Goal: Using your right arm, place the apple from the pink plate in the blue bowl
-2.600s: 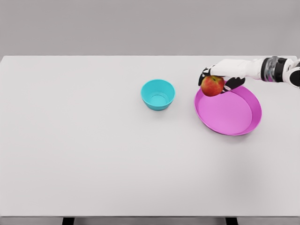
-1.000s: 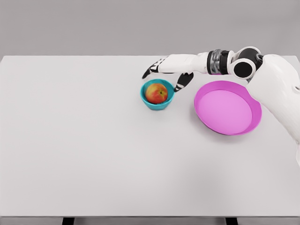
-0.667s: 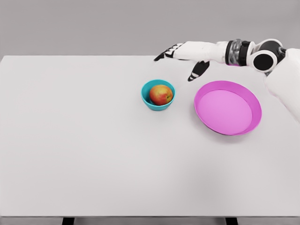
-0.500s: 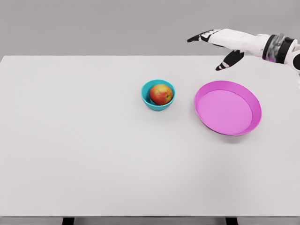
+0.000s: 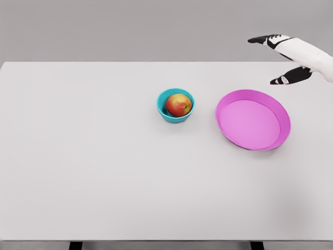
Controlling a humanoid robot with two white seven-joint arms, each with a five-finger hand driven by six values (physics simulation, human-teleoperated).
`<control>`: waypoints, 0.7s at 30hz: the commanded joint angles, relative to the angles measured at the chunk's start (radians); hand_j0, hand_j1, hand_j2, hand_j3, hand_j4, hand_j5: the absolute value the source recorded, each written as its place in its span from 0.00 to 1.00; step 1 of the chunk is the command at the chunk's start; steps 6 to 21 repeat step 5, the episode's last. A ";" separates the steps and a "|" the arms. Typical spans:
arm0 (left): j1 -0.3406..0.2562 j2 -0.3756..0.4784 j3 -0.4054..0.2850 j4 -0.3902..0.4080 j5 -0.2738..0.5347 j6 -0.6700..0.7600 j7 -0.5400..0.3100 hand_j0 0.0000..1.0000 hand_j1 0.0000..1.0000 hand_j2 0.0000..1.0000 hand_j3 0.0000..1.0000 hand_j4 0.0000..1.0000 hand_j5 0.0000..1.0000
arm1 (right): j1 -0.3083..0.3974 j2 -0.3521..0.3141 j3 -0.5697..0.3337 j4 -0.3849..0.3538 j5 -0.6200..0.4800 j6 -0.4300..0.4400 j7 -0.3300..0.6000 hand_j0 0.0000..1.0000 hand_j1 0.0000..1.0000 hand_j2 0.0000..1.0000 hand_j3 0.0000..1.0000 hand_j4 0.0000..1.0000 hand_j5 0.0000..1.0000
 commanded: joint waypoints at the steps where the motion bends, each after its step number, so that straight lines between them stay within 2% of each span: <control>1: 0.000 0.000 -0.006 0.000 -0.002 -0.003 -0.003 1.00 1.00 1.00 1.00 1.00 1.00 | 0.000 -0.002 -0.006 -0.004 -0.006 0.003 -0.001 1.00 1.00 1.00 1.00 1.00 1.00; 21: 0.000 0.000 -0.003 -0.001 0.001 0.000 -0.005 1.00 1.00 1.00 1.00 1.00 1.00 | -0.002 0.002 -0.006 -0.006 -0.006 0.003 -0.001 1.00 1.00 1.00 1.00 1.00 1.00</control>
